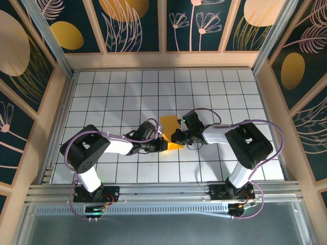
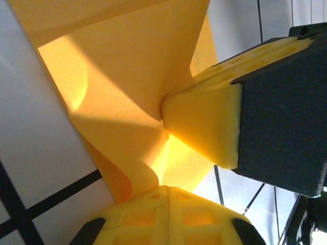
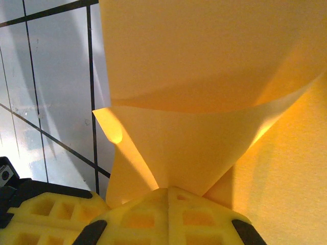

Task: Fold a paper plane with a square sheet of paper (fold left side to right side)
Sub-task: Fold the triangle a second time at the center of the table.

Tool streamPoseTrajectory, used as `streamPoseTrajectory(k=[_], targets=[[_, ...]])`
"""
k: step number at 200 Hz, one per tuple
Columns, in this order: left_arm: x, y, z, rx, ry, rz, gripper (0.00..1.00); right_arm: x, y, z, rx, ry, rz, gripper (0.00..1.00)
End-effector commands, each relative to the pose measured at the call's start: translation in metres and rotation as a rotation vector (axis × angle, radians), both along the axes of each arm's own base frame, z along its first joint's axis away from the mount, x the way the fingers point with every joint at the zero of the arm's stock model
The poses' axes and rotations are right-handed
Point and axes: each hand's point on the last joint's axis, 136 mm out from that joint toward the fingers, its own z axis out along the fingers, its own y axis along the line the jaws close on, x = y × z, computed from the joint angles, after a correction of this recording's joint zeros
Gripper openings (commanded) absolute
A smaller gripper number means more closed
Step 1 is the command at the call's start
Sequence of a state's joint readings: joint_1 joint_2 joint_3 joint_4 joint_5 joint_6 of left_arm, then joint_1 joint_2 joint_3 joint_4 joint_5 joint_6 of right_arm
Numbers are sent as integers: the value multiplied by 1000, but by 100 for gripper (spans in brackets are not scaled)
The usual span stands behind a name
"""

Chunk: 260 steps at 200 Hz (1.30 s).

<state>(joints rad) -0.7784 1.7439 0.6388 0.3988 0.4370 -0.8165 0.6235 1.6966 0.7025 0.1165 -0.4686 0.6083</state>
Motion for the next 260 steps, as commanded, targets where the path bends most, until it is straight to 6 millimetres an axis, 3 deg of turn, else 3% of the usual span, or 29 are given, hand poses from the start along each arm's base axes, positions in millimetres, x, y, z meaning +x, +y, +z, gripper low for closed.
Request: streamPoseTrajectory(k=[1,88,139,163,222,260], targets=[[-1,1,-5,29,-3,-7,2,-14,-13,-26,-93,65,6,0],[-6,1,-13,44,9,-20,1,-9,-6,-16,-67,47,17,0],[-9,11,-25,116,8,-2,0,10,0,23,-11,-79,-2,0],[-9,15,-29,151,1,-1,0,12,1,29,6,-114,-8,0],[-9,15,-30,169,-1,0,0,10,8,13,13,-90,-4,0],[-10,19,-32,187,1,6,0,13,2,-1,-34,-89,-18,0]])
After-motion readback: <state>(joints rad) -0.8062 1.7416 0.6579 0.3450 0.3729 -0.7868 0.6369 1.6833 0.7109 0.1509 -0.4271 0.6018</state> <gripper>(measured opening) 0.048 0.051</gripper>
